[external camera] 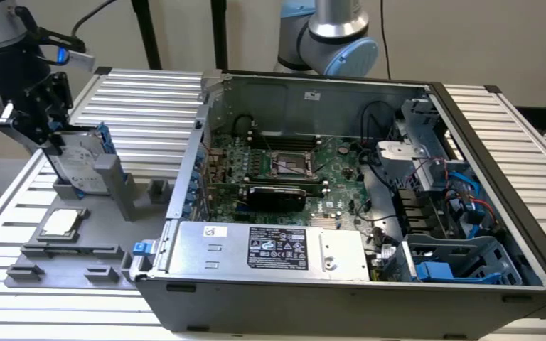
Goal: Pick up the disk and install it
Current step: 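Pick up the disk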
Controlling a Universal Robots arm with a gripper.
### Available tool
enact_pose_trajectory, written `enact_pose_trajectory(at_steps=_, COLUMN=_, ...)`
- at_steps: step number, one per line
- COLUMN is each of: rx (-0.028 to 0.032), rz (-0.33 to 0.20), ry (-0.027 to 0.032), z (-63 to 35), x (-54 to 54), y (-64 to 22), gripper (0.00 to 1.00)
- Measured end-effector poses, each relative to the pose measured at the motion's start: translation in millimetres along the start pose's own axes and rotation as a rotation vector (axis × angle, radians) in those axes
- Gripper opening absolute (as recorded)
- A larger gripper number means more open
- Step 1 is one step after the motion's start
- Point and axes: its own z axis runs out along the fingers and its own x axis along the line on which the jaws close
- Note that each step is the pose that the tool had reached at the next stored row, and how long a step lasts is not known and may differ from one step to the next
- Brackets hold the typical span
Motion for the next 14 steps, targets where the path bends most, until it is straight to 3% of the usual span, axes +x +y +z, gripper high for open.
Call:
enact_pose_trajectory(at_steps=8, rx=0.0, rz=0.0, ry=0.0, z=0.5, x=0.1, y=2.2, gripper=1.0)
enact_pose_trajectory(at_steps=9, rx=0.0, rz=0.0, ry=0.0, z=0.5, x=0.1, y=2.2, gripper=0.0)
enact_pose_trajectory(at_steps=14, rx=-0.0001, rz=0.0, ry=0.0, z=0.5, x=0.2, y=2.3, gripper=0.0)
